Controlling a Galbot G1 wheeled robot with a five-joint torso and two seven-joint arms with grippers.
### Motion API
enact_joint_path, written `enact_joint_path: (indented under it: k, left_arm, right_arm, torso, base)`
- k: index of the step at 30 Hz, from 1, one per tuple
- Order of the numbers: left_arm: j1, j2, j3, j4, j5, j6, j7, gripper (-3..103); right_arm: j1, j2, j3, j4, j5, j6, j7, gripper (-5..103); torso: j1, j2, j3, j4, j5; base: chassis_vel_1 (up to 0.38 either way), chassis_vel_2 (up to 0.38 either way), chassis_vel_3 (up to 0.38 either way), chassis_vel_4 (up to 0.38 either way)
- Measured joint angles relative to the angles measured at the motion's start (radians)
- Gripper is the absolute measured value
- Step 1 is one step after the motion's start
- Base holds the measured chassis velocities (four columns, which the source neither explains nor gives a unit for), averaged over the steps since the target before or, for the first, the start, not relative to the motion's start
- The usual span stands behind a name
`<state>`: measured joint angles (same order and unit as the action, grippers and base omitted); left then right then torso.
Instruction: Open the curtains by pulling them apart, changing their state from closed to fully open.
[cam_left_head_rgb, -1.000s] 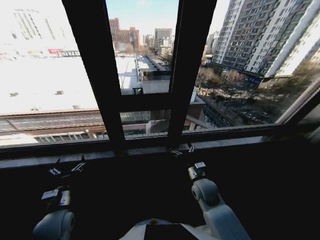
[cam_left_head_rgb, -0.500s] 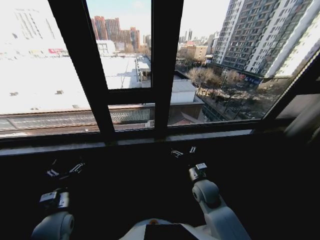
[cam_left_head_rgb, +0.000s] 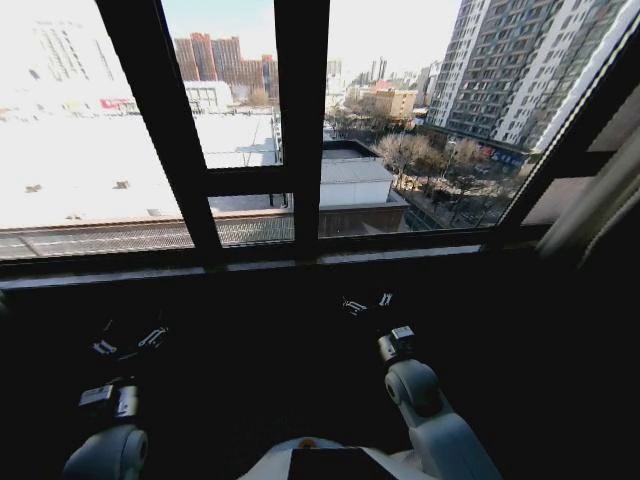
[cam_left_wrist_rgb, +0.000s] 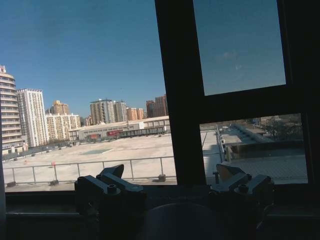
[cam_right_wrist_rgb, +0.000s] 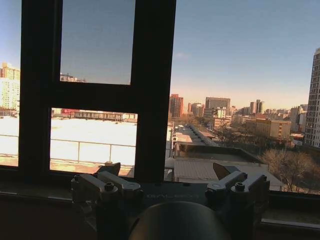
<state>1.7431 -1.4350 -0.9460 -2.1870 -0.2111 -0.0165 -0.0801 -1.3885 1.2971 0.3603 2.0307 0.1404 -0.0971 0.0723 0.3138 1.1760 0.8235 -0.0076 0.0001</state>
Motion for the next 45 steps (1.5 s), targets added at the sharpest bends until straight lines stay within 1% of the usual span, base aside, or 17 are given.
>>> enact_joint_path:
  k: [12, 16, 17, 18, 20, 24, 26, 27, 29, 31, 32, 34, 37, 41, 45]
  left_arm:
    - [0.009, -0.004, 0.000, -0.002, 0.002, -0.013, 0.000, 100]
    - [0.012, -0.006, 0.000, 0.001, 0.002, -0.021, 0.000, 100]
    - [0.012, -0.006, 0.000, 0.001, 0.002, -0.024, 0.000, 100]
    - [0.012, -0.006, 0.000, 0.001, 0.002, -0.024, 0.000, 100]
    - [0.013, -0.006, 0.000, 0.002, 0.002, -0.025, 0.000, 100]
    - [0.014, -0.007, 0.003, 0.011, -0.007, -0.042, 0.002, 100]
    - [0.008, -0.004, 0.006, 0.026, -0.039, -0.069, 0.023, 100]
    - [0.008, -0.004, 0.006, 0.026, -0.039, -0.069, 0.023, 100]
    - [-0.002, 0.001, 0.009, 0.038, -0.101, -0.077, 0.053, 100]
    - [-0.014, 0.005, 0.008, 0.046, -0.128, -0.078, 0.076, 100]
    - [-0.014, 0.005, 0.008, 0.046, -0.128, -0.078, 0.076, 100]
    - [-0.025, 0.013, 0.006, 0.057, -0.141, -0.078, 0.103, 100]
    - [-0.041, 0.027, -0.001, 0.065, -0.164, -0.079, 0.164, 100]
    - [-0.049, 0.025, 0.002, 0.060, -0.166, -0.078, 0.184, 100]
    - [-0.059, 0.018, 0.004, 0.054, -0.162, -0.049, 0.184, 100]
  right_arm:
    - [-0.002, -0.001, 0.005, -0.001, 0.000, 0.004, 0.001, 100]
    - [-0.002, -0.002, 0.004, -0.007, -0.004, 0.033, 0.001, 100]
    - [-0.002, -0.002, 0.003, -0.007, -0.006, 0.037, 0.000, 100]
    - [-0.002, -0.002, 0.003, -0.007, -0.006, 0.037, 0.000, 100]
    - [-0.001, -0.003, 0.002, -0.008, -0.007, 0.039, 0.000, 100]
    - [0.000, -0.002, -0.001, -0.009, -0.009, 0.038, 0.000, 100]
    - [0.002, -0.003, -0.003, -0.008, -0.010, 0.029, -0.001, 100]
    - [0.002, -0.003, -0.003, -0.008, -0.010, 0.029, -0.001, 100]
    - [0.007, -0.005, -0.004, -0.008, -0.010, 0.008, -0.002, 100]
    - [0.010, -0.006, -0.005, -0.012, -0.009, -0.003, -0.003, 100]
    - [0.010, -0.006, -0.005, -0.012, -0.009, -0.003, -0.003, 100]
    - [0.012, -0.009, -0.006, -0.013, -0.005, -0.012, -0.009, 100]
    - [0.024, -0.015, -0.014, -0.013, 0.002, -0.031, -0.029, 100]
    - [0.047, -0.017, -0.020, -0.015, 0.011, -0.057, -0.046, 100]
    - [0.058, -0.017, -0.022, -0.019, 0.012, -0.069, -0.047, 100]
  torso:
    - [0.000, 0.000, 0.000, -0.0001, 0.0002]
    - [0.000, 0.000, 0.000, 0.0000, -0.0001]
    - [-0.001, 0.000, 0.000, 0.0003, 0.0009]
    - [-0.001, 0.000, 0.000, 0.0003, 0.0009]
    - [-0.001, 0.001, 0.000, 0.0002, 0.0001]
    - [-0.001, 0.000, 0.000, -0.0003, 0.0001]
    - [0.000, 0.000, 0.000, 0.0000, -0.0002]
    - [0.000, 0.000, 0.000, 0.0000, -0.0002]
    - [0.001, -0.001, 0.000, 0.0002, -0.0002]
    - [0.001, -0.001, 0.000, 0.0000, 0.0001]
    - [0.001, -0.001, 0.000, 0.0000, 0.0001]
    - [0.001, -0.001, 0.000, 0.0000, 0.0001]
    - [0.000, 0.000, 0.000, -0.0001, 0.0001]
    - [0.000, 0.000, 0.000, 0.0001, 0.0000]
    - [0.000, 0.000, 0.000, 0.0001, 0.0001]
  base:
    - [0.089, -0.357, -0.088, 0.361]
    - [0.077, -0.391, -0.075, 0.378]
    - [0.070, -0.252, -0.043, 0.328]
    - [0.070, -0.252, -0.043, 0.328]
    - [0.044, -0.207, -0.068, 0.212]
    - [0.010, -0.087, -0.047, 0.041]
    - [0.000, 0.000, 0.000, 0.000]
    - [0.000, 0.000, 0.000, 0.000]
    - [-0.011, 0.071, 0.042, -0.035]
    - [-0.006, 0.055, 0.016, -0.026]
    - [-0.006, 0.055, 0.008, -0.023]
    - [0.000, 0.000, 0.000, 0.000]
    - [0.000, 0.000, 0.000, 0.000]
    - [0.000, 0.000, 0.000, 0.000]
    - [0.000, 0.000, 0.000, 0.000]
